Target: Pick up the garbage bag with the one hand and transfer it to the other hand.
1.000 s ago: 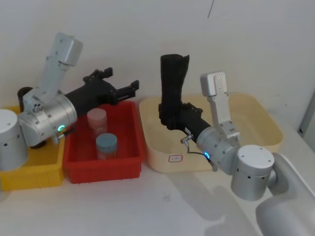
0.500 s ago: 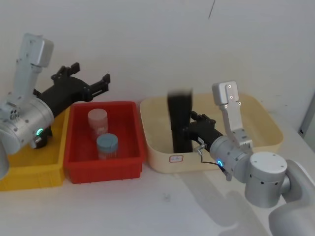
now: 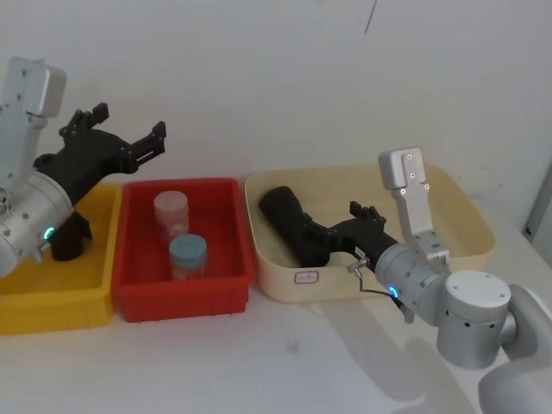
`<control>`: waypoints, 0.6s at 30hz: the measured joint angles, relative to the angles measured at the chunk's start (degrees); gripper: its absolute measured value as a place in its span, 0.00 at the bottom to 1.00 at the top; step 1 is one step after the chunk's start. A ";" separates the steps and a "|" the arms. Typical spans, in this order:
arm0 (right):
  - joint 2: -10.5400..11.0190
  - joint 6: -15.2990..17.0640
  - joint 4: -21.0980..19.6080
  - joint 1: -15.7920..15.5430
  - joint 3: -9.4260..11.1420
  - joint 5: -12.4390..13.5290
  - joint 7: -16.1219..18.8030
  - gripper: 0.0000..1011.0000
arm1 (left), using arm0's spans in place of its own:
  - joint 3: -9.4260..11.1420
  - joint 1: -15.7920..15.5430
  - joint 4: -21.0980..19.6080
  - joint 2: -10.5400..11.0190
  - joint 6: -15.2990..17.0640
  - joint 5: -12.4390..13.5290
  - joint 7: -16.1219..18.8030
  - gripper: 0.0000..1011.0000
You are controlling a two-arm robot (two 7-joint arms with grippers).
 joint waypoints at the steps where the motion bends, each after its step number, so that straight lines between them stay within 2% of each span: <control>1: 0.02 0.04 -0.02 -0.02 0.02 0.00 0.00 0.99 | -0.05 0.07 -0.11 0.03 -0.01 0.04 0.12 0.99; 11: 0.15 0.17 -0.55 -0.31 0.08 -0.04 0.32 0.99 | -0.35 0.55 -0.59 0.16 0.13 0.25 0.64 0.99; 18: 0.55 0.06 -1.88 -0.60 -0.68 0.09 1.95 0.99 | -0.38 0.60 0.62 -0.15 1.95 -0.33 -0.03 0.99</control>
